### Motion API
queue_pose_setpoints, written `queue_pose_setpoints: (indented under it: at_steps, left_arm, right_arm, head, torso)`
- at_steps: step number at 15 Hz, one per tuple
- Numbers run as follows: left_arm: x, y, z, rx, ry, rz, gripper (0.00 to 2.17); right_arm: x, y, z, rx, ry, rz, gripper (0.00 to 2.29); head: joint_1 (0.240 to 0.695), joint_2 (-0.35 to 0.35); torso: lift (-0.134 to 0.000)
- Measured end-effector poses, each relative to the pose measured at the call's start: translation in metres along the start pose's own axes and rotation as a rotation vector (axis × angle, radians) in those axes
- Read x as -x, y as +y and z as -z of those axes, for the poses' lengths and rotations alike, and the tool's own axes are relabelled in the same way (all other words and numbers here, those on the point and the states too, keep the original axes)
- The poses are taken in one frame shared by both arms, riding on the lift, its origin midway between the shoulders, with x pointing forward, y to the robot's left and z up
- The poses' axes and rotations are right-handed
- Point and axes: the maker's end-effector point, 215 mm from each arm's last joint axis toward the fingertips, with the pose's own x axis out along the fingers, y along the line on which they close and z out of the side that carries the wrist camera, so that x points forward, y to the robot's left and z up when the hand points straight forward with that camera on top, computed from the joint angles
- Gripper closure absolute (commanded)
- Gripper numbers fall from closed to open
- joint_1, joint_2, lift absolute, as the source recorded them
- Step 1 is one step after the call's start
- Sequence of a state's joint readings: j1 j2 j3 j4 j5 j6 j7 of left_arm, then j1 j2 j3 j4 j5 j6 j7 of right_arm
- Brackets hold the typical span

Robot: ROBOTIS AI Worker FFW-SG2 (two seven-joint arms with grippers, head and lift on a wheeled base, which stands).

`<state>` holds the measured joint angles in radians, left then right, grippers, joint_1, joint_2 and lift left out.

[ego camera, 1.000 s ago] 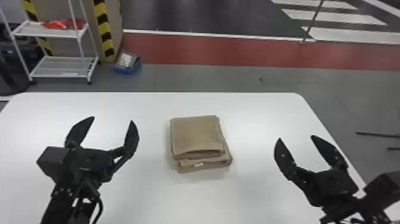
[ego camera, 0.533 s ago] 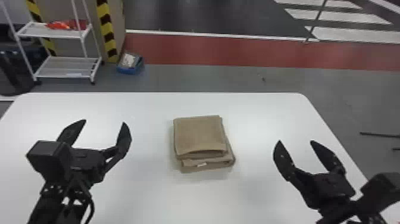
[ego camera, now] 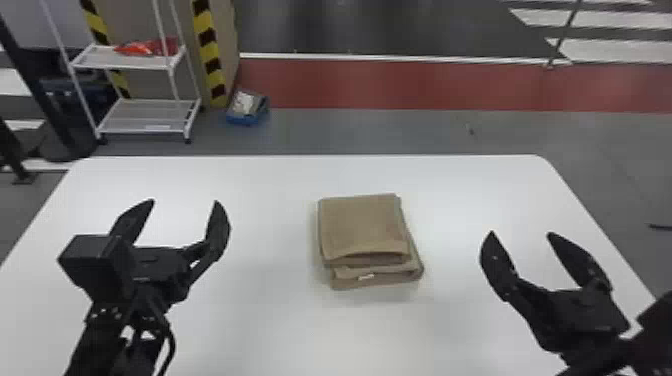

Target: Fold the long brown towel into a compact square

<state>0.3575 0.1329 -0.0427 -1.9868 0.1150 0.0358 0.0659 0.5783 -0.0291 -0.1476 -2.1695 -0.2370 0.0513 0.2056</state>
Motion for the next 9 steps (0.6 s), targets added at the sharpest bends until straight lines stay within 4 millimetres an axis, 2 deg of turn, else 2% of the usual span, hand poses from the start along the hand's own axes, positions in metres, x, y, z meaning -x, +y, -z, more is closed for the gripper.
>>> queue_pose_setpoints:
  at_steps: [9]
  left_arm:
    - [0.0015, 0.0015, 0.0015, -0.013, 0.003, -0.005, 0.03]
  right_arm:
    - [-0.001, 0.0052, -0.0038, -0.009, -0.007, -0.009, 0.06]
  head:
    - [0.695, -0.026]
  torso:
    - [-0.118]
